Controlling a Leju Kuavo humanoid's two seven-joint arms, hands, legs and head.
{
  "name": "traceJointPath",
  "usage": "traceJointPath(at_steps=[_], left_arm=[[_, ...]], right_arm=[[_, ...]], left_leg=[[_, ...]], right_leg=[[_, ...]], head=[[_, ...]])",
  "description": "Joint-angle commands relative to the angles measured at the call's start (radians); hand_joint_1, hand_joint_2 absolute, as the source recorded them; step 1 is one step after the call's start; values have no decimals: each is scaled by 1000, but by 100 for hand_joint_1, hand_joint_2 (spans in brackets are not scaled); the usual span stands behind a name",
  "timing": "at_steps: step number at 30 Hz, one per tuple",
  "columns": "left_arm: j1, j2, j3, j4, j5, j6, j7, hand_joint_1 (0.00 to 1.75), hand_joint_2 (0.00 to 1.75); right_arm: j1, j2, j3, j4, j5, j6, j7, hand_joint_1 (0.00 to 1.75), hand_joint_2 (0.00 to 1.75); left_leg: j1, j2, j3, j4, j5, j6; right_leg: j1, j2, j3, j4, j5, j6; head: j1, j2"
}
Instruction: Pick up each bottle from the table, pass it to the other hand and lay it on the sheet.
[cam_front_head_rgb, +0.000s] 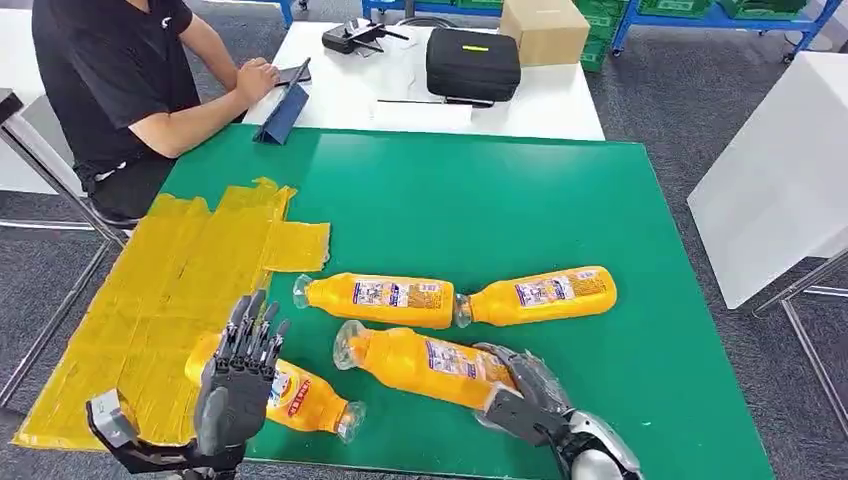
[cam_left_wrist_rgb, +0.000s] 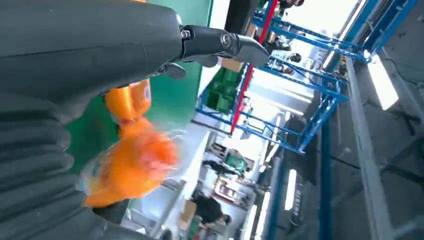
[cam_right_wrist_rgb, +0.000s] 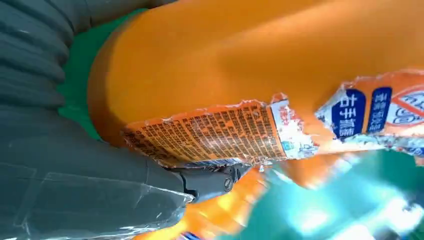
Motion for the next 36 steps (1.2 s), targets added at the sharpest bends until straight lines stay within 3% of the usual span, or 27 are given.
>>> traceJointPath(at_steps=[1,20,21,36], left_arm=[[-23,-50,3,42,-27,2,6,0,175],[-19,-47,-17,35,-62,12,1,0,175],[-26,-42,-55,48,-94,43,-2,0,175],[-34,-44,-58,58,-144,81,-22,0,175]], right_arm=[[-49,141,-69,-9,-18,40,-21,175,175],[-57,159,-54,-6,-26,46,-31,175,175],[-94,205,32,27,-27,52,-22,175,175],[-136,279,362,149,52,34,10,175,175]], left_leg=[[0,1,-2,0,0,0],[-1,-1,-7,0,0,-1],[-1,0,-7,0,0,-1],[0,1,-8,-1,0,-1]], right_leg=[[0,1,-2,0,0,-1],[-1,0,-6,0,0,-1],[-1,0,-6,0,0,-1],[0,1,-4,-1,1,-1]], head=[[0,0],[0,0],[0,0],[0,0]])
